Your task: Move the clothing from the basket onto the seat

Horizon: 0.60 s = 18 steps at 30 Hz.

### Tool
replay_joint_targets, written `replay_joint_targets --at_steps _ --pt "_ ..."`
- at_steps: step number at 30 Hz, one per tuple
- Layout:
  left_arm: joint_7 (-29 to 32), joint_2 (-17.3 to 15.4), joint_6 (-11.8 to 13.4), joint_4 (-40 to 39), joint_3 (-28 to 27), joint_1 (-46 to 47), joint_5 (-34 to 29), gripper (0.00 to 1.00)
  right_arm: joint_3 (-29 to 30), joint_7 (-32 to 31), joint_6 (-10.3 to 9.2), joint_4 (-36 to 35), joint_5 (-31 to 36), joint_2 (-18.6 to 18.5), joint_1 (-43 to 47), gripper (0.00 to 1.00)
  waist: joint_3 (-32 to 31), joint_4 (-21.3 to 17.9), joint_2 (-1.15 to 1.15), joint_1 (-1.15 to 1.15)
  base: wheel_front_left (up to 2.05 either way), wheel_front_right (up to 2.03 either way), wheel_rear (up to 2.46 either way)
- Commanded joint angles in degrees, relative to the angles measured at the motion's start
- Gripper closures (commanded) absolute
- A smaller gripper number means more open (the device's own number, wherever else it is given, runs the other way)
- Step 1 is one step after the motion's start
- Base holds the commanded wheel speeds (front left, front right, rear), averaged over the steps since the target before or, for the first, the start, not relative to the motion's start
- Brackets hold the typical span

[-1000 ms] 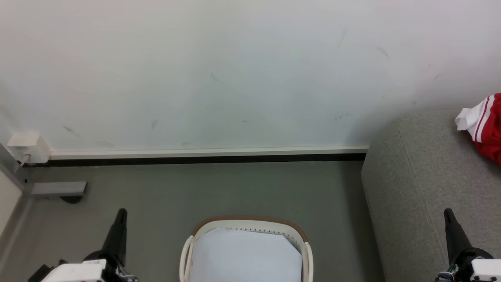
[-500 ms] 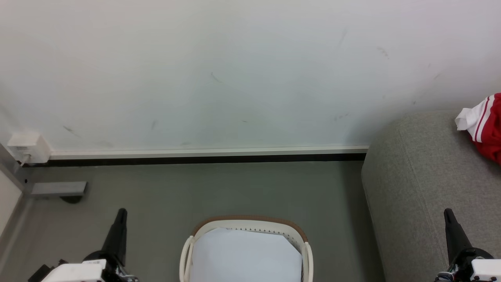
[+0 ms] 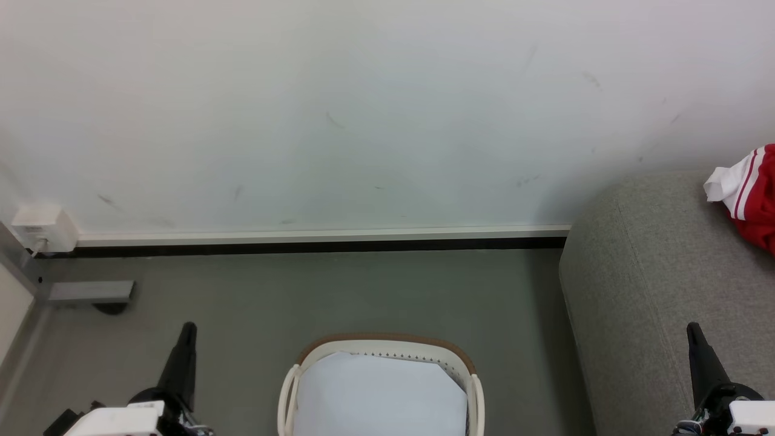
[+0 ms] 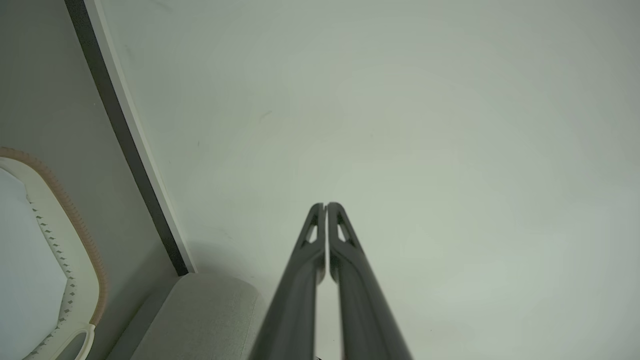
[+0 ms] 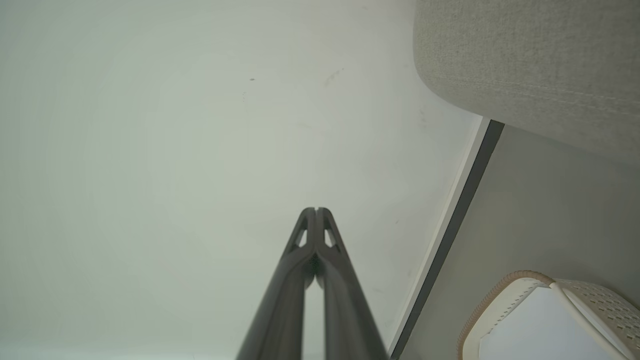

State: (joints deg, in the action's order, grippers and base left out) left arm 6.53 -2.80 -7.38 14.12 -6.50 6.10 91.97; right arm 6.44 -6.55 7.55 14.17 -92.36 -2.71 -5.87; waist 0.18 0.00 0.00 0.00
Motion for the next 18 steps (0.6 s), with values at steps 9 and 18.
replay_joint_targets --at_steps 9,18 --pt "0.21 -0.15 -0.27 -0.02 -0.12 0.43 0.81 1.00 0.24 -0.15 -0.12 -0.33 -0.12 -0.32 -0.72 1.00 0.00 0.00 0.00 0.00 0.00 0.00 0.00" --pt "0.21 -0.15 -0.27 -0.02 -0.12 0.43 0.81 1.00 0.24 -0.15 -0.12 -0.33 -0.12 -0.32 -0.72 1.00 0.00 0.00 0.00 0.00 0.00 0.00 0.00"
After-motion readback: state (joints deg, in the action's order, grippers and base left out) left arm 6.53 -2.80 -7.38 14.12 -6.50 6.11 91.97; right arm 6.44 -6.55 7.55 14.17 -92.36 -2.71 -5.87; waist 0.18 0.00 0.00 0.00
